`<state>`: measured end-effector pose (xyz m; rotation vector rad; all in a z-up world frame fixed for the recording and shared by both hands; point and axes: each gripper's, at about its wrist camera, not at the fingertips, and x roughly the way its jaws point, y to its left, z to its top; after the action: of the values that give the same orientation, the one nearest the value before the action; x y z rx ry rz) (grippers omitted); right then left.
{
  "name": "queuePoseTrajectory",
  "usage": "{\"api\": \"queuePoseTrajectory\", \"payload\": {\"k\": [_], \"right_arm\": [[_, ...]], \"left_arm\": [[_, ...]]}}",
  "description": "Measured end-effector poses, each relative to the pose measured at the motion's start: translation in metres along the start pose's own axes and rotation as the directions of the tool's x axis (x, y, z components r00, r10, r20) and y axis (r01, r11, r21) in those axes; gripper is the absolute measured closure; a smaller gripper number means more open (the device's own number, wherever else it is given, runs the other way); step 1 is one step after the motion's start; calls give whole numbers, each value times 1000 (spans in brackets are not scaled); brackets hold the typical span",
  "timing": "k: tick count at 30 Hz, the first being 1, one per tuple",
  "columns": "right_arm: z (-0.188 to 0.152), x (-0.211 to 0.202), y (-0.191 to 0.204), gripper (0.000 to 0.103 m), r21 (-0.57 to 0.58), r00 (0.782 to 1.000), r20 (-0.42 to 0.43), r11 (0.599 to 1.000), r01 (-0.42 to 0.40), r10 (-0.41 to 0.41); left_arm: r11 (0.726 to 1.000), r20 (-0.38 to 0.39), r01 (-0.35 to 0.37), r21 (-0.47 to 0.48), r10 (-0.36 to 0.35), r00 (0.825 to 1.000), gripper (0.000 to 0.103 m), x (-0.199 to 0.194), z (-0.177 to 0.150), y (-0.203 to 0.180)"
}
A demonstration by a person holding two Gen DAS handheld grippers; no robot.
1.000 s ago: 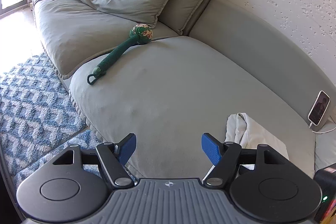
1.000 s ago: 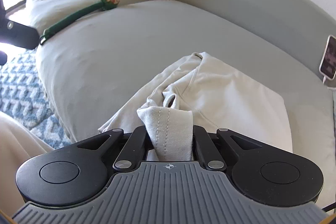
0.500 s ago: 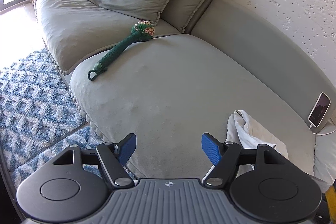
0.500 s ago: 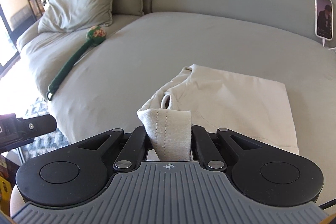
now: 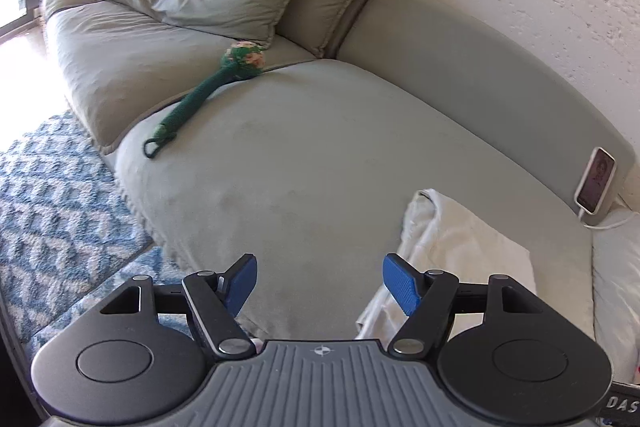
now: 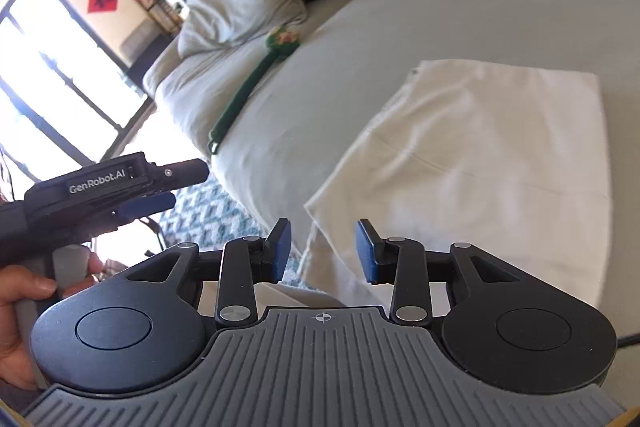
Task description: Fold clothes
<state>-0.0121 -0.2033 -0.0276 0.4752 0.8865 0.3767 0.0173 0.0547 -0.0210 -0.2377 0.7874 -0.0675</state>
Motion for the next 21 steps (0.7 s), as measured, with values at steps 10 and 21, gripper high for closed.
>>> {"api": "queuePoseTrajectory", "payload": {"k": [10, 21], "right_arm": [[-35, -59, -51, 63, 184, 976, 135, 972, 146, -172], [-22, 2, -35, 64, -172, 921, 106, 906, 387, -374]], "left_arm": [[943, -109, 190, 271, -166, 980, 69, 55, -33, -92], [912, -158, 127, 391, -70, 985, 78, 105, -38, -96]]}}
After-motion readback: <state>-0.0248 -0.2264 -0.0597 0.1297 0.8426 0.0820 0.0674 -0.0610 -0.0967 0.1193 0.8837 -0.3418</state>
